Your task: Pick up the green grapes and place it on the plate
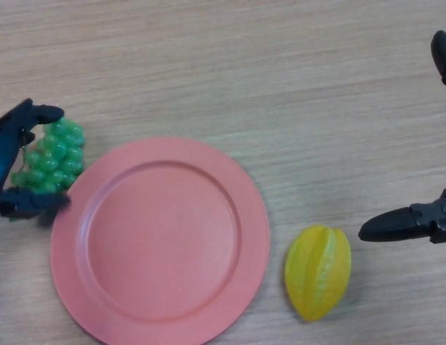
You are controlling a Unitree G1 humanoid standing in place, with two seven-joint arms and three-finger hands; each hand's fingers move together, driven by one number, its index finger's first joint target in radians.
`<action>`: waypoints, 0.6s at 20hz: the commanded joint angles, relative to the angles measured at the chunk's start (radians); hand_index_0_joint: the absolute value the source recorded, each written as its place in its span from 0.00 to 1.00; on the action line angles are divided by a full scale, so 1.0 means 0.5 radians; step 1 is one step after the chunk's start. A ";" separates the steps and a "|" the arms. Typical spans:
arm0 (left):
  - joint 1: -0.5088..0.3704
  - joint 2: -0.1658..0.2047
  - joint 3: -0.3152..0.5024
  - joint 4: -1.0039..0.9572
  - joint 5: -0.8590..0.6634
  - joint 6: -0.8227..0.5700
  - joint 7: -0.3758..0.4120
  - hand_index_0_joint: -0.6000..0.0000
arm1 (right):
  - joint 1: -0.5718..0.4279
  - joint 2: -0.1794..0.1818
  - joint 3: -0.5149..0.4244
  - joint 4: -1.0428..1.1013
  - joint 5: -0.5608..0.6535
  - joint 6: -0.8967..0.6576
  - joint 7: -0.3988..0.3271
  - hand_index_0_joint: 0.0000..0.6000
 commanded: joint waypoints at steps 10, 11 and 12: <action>-0.096 0.289 0.379 -0.138 -0.381 -0.152 0.477 0.00 | 0.047 -0.228 -0.085 -0.112 0.286 -0.270 -0.284 0.00; -0.076 0.295 0.391 -0.208 -0.394 -0.122 0.454 0.00 | 0.048 -0.239 -0.084 -0.112 0.298 -0.272 -0.297 0.00; -0.023 0.290 0.416 -0.384 -0.405 -0.059 0.410 0.00 | 0.050 -0.262 -0.082 -0.112 0.318 -0.281 -0.319 0.00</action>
